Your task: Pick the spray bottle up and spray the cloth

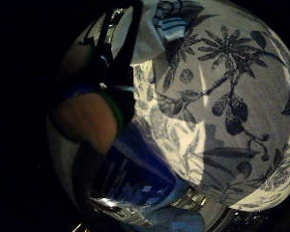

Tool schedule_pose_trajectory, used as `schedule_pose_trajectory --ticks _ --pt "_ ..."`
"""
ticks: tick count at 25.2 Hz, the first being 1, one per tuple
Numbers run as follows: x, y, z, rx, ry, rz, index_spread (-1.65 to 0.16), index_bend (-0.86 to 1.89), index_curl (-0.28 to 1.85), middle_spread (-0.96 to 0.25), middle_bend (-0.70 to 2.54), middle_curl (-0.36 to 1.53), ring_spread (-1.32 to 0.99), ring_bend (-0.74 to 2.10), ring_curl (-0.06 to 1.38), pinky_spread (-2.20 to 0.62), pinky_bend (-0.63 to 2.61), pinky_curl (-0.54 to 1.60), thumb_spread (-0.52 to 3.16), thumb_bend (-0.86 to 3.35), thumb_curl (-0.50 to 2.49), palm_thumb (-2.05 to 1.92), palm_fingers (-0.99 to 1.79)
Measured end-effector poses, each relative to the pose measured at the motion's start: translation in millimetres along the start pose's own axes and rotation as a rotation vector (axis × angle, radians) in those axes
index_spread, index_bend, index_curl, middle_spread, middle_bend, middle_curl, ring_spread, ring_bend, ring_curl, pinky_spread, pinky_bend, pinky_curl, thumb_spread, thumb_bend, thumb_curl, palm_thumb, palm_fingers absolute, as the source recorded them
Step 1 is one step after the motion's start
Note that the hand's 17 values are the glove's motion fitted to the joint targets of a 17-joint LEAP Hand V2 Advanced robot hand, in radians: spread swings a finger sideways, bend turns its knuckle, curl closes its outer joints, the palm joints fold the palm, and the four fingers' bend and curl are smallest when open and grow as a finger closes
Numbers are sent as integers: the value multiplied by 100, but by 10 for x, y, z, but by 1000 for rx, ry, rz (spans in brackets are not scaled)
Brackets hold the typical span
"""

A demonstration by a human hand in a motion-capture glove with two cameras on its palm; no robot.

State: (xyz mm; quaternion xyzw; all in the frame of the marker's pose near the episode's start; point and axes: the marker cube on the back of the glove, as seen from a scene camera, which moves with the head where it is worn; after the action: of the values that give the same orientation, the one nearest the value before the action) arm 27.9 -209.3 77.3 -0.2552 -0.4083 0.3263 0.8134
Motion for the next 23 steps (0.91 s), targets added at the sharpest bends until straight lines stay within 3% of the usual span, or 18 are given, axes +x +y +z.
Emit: schedule_pose_trajectory --ticks 23 --pt "-1 26 84 26 -32 51 -31 3 7 2 43 46 7 70 42 29 55 39 101 -2 48 74 73"
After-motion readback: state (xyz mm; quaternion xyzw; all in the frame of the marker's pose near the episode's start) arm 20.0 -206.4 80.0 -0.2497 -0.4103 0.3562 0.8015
